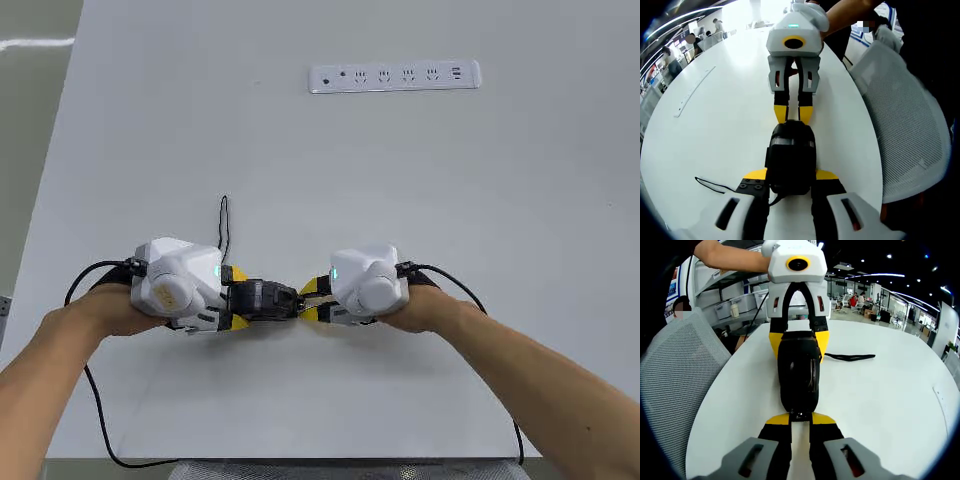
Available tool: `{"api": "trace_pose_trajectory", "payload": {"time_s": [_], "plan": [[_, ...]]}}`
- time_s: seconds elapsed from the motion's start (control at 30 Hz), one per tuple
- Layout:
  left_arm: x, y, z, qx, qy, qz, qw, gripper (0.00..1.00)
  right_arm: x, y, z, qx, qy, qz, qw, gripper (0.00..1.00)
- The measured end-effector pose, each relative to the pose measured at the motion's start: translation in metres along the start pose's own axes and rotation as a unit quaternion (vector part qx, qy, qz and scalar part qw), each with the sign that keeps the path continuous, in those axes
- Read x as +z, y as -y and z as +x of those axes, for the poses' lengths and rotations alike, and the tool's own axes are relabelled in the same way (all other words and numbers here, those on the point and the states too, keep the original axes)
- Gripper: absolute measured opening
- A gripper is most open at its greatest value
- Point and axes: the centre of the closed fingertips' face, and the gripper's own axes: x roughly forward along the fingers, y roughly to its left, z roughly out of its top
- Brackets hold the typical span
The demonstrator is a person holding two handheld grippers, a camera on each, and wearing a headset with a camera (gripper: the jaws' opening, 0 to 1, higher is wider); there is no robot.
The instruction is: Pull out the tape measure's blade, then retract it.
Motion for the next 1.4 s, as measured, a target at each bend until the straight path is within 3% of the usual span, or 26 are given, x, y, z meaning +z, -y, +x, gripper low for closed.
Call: {"api": "trace_pose_trajectory", "payload": {"time_s": [1.4], "plan": [[-0.004,0.0,-0.003,0.003,-0.001,-0.007,1.0,0.28,0.001,0.0,-0.011,0.008,-0.001,0.003,1.0,0.1]]}}
